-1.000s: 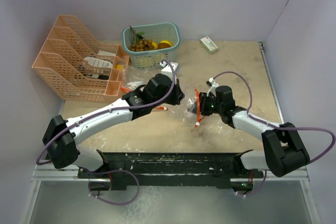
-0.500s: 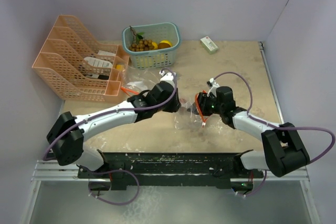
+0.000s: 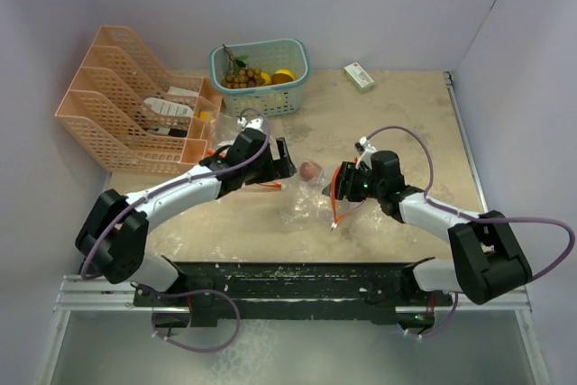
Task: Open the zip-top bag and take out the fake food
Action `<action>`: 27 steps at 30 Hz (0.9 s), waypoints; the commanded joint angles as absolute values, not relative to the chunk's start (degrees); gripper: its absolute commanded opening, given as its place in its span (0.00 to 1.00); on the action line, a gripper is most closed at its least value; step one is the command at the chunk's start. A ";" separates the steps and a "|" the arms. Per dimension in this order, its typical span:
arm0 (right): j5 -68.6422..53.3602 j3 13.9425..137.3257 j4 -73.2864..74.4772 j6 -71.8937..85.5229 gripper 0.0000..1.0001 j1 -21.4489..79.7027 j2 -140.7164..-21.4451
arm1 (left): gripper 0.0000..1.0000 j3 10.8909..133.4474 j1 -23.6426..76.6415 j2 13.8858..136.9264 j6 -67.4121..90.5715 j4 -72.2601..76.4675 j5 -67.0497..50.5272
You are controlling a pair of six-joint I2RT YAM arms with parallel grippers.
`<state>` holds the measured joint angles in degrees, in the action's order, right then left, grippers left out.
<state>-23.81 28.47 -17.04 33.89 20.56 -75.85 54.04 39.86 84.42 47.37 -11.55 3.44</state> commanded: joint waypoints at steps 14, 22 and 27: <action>-23.74 28.00 -16.70 31.35 0.51 20.30 -75.72 | 0.99 68.28 37.25 103.38 41.84 1.12 -12.32; -22.25 28.13 -15.37 30.89 0.50 20.30 -74.14 | 0.34 69.78 37.35 106.05 44.20 3.59 -14.65; -22.26 29.06 -15.38 30.22 0.50 20.35 -75.21 | 0.00 69.65 37.29 101.83 43.50 3.70 -14.21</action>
<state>-23.29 27.62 -15.55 31.77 20.56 -75.68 67.37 37.56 107.35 43.97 0.30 -13.45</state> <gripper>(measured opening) 0.502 0.023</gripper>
